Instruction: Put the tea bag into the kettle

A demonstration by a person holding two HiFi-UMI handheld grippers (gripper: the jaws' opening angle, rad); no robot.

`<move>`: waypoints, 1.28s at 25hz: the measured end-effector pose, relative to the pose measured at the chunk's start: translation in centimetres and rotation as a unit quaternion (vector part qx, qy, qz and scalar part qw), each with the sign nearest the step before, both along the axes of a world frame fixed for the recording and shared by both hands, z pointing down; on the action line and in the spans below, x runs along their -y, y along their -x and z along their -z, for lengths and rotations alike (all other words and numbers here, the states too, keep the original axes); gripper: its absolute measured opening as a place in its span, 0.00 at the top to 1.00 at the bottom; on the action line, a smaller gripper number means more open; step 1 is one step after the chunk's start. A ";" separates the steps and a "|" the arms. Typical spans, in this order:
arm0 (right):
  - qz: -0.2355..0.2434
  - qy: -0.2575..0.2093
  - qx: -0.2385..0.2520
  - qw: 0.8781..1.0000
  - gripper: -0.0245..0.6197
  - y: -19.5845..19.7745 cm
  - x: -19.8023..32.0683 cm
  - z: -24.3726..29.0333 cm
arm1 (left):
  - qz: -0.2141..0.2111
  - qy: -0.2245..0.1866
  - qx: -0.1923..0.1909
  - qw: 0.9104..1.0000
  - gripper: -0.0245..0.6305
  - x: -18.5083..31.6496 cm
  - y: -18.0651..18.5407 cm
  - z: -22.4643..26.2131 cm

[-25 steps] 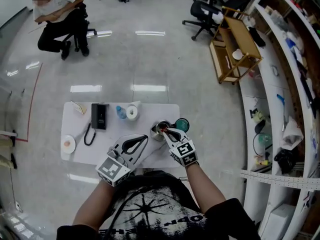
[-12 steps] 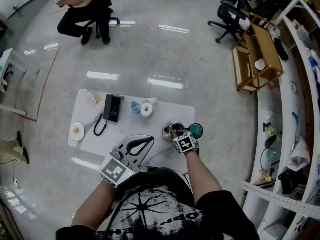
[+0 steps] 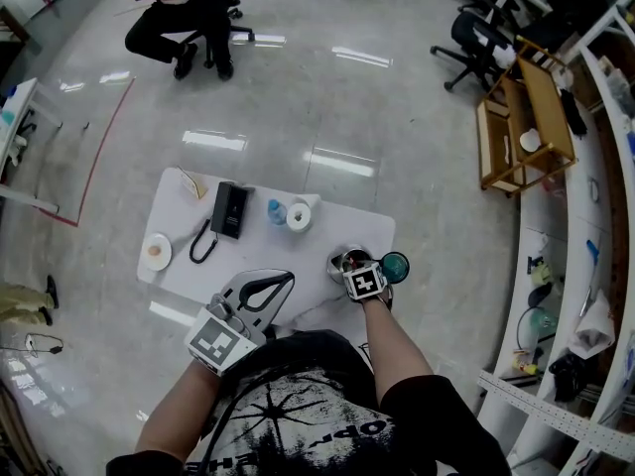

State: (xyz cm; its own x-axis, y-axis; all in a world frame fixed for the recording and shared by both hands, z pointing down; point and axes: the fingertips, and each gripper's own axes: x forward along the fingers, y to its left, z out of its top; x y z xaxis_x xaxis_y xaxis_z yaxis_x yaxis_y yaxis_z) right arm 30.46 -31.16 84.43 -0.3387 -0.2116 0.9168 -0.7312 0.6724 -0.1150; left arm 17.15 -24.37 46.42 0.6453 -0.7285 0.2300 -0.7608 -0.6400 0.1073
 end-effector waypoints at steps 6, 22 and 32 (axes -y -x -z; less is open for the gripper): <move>-0.007 -0.007 -0.018 1.000 0.78 0.1 0.2 -0.1 | 0.001 0.008 0.004 1.000 0.95 -0.3 0.1 -0.4; 0.009 -0.063 0.029 0.998 0.75 0.7 0.4 3.1 | 0.000 -0.001 -0.007 1.000 0.95 -0.7 -0.2 0.5; 0.041 -0.182 0.137 0.973 0.95 3.0 0.6 15.0 | -0.013 -0.031 -0.023 0.999 0.95 -1.0 -0.3 2.5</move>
